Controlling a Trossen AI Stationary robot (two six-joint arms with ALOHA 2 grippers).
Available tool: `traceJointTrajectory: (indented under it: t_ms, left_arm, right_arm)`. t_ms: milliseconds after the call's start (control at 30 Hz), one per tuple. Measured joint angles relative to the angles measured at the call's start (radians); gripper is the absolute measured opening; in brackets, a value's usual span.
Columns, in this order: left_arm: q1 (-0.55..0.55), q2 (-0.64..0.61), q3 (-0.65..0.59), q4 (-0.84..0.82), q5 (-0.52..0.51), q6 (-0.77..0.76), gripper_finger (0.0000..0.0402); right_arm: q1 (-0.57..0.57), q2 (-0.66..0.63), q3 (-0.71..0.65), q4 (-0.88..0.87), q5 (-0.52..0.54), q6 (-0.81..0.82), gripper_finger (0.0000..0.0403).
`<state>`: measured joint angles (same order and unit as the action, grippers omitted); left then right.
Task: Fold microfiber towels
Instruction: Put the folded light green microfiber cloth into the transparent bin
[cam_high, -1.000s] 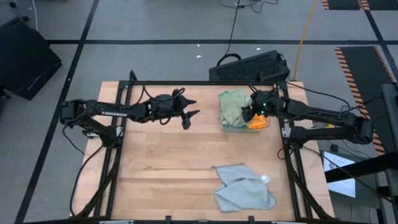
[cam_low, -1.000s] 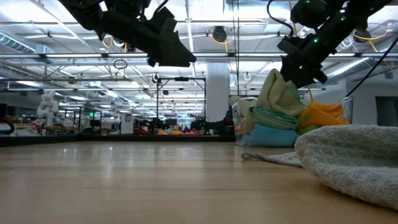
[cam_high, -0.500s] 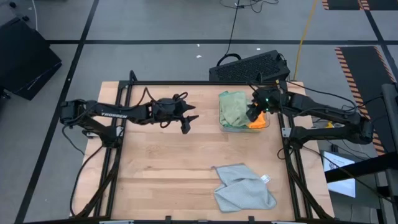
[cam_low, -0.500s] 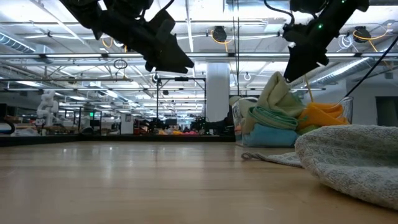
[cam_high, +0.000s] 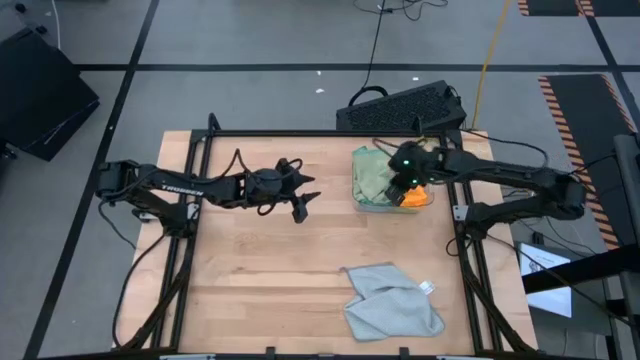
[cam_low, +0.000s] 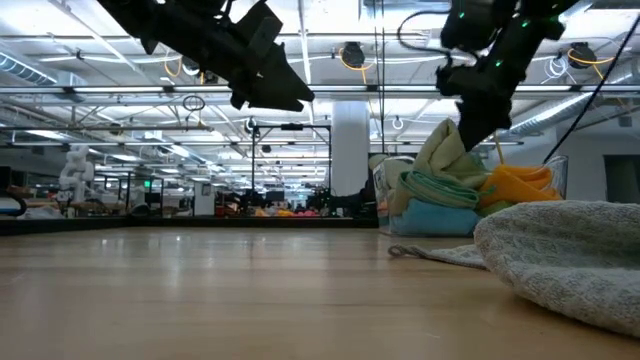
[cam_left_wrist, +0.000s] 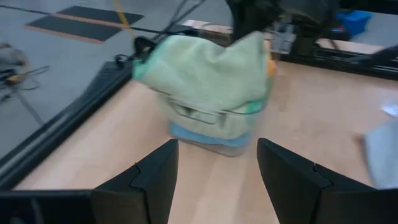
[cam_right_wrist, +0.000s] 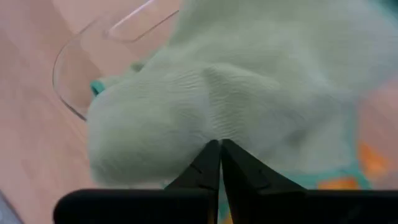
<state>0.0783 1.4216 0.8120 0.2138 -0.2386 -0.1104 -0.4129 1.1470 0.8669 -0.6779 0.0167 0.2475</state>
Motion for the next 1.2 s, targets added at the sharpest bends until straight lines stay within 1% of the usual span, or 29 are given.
traceJointTrajectory:
  t_ms: [67, 167, 300, 400, 500, 667, 867, 1000, 1100, 1200]
  left_arm:
    - [-0.001, 0.0, 0.0, 0.0, -0.028, -0.001, 0.0218]
    - [-0.001, 0.0, 0.0, 0.0, -0.033, 0.0, 0.0218]
    - [-0.002, 0.0, 0.0, -0.001, -0.033, 0.002, 0.0218]
    - [-0.001, 0.0, 0.0, -0.001, -0.032, 0.013, 0.0218]
    - [-0.001, 0.0, 0.0, -0.002, -0.032, 0.023, 0.0218]
    - [-0.007, 0.0, 0.0, -0.013, -0.025, 0.022, 0.0218]
    - [-0.023, 0.0, 0.0, -0.006, -0.024, 0.022, 0.0218]
    - [-0.028, 0.0, 0.0, 0.007, -0.023, 0.022, 0.0218]
    - [-0.027, 0.0, 0.0, 0.029, -0.023, 0.033, 0.0218]
    - [-0.024, 0.0, 0.0, 0.062, -0.023, 0.049, 0.0218]
  right_arm:
    - [0.001, 0.057, 0.0, 0.034, -0.044, -0.006, 0.0011]
    - [0.008, 0.141, 0.0, 0.093, -0.072, -0.017, 0.0003]
    - [0.008, 0.236, 0.0, 0.131, -0.073, -0.025, 0.0002]
    - [0.008, 0.285, 0.0, 0.156, -0.078, -0.025, 0.0001]
    - [0.008, 0.299, 0.0, 0.187, -0.116, -0.029, 0.0001]
    - [0.009, 0.229, 0.0, 0.17, -0.13, -0.018, 0.0001]
    - [0.009, 0.09, 0.0, 0.017, -0.128, -0.005, 0.0001]
    - [0.015, -0.007, -0.001, -0.045, -0.152, 0.002, 0.0001]
    - [0.026, -0.063, -0.001, -0.027, -0.148, 0.015, 0.0001]
    - [0.045, -0.07, -0.001, 0.033, -0.149, 0.016, 0.0001]
